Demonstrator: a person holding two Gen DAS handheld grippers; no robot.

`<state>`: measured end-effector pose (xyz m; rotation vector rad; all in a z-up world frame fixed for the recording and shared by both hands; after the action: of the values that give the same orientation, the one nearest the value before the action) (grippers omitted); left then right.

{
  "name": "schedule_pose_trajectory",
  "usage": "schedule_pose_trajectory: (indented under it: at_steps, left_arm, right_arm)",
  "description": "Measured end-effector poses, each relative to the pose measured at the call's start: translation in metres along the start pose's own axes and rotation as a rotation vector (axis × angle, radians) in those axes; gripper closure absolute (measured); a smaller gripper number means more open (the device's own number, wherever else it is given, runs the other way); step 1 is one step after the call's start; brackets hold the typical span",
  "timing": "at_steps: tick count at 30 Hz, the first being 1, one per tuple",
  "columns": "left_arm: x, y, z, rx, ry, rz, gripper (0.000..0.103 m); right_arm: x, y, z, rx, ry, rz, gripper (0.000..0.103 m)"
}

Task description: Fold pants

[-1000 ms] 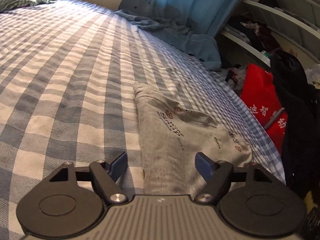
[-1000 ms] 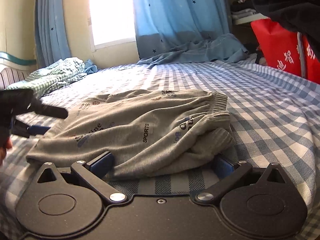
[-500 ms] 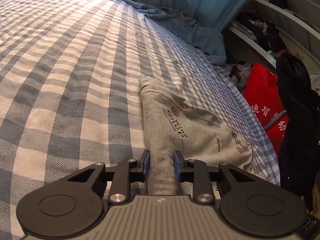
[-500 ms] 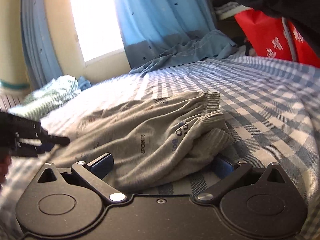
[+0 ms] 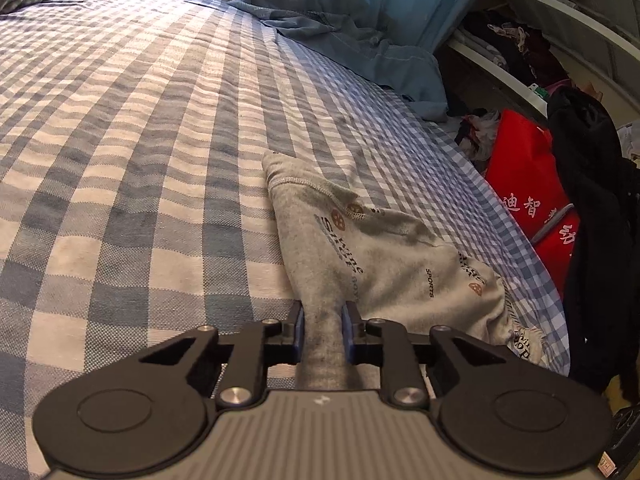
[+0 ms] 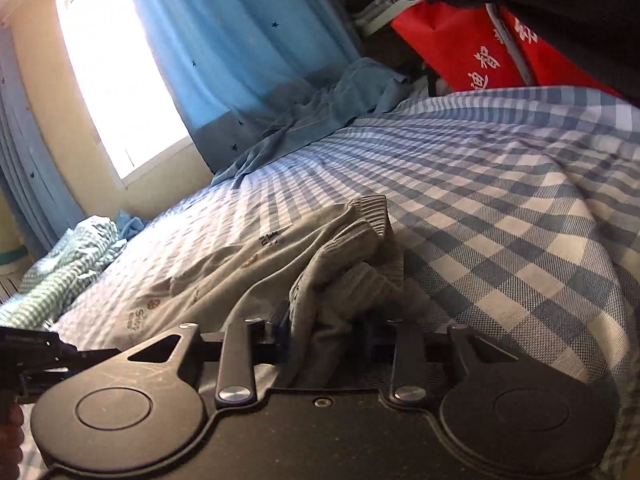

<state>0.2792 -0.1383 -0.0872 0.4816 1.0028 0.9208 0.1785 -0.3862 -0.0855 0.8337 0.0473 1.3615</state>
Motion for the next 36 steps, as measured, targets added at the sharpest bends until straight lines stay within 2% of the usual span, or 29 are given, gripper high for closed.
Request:
schedule_pose_trajectory:
  at_steps: [2,5,14,18,21,24,25,26,33,34,36]
  left_arm:
    - [-0.001,0.004,0.0,0.0,0.009,-0.008,0.085]
    - [-0.001,0.011,-0.002,0.003,0.024,-0.021,0.086]
    - [-0.001,0.051,-0.019,0.001,-0.015,-0.003,0.086]
    - [0.009,0.052,-0.026,0.015,-0.001,0.008,0.086]
    - [0.014,0.046,-0.03,0.027,0.017,0.018,0.083]
    - [0.016,0.042,-0.029,0.028,0.018,0.038,0.071]
    - [0.017,0.04,-0.028,0.031,0.017,0.043,0.06]
    - [0.018,0.039,-0.028,0.031,0.021,0.049,0.052]
    - [0.02,0.027,-0.024,0.026,0.03,0.038,0.041]
    - [0.019,0.027,-0.024,0.022,0.026,0.042,0.041]
    - [0.019,0.026,-0.023,0.011,0.014,0.05,0.044]
  right_arm:
    - [0.002,0.003,0.001,-0.001,-0.005,0.011,0.08]
    - [0.012,0.012,0.003,-0.012,0.026,0.022,0.083]
    - [0.049,0.044,0.005,-0.012,0.098,0.108,0.083]
    - [0.054,0.046,-0.01,0.016,0.129,0.1,0.083]
    - [0.041,0.039,-0.02,0.044,0.095,0.062,0.075]
    - [0.026,0.035,-0.027,0.066,0.031,0.042,0.056]
    - [0.023,0.033,-0.028,0.071,0.016,0.044,0.039]
    - [0.02,0.032,-0.03,0.074,0.005,0.045,0.028]
    - [0.029,0.018,-0.029,0.057,-0.005,0.047,0.02]
    - [0.031,0.016,-0.028,0.053,-0.003,0.041,0.02]
    - [0.034,0.013,-0.028,0.042,-0.004,0.035,0.029]
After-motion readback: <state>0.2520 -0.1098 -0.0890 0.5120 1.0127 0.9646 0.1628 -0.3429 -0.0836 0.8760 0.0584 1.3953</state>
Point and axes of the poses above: each gripper's, at about its wrist camera, not at the fingertips, and y roughly against the way its jaws point, x to its left, z to its top, the point moved 9 cm from there along -y, roughly the way its jaws point, and after that the axes turned 9 degrees about x, right-handed, at the moved point
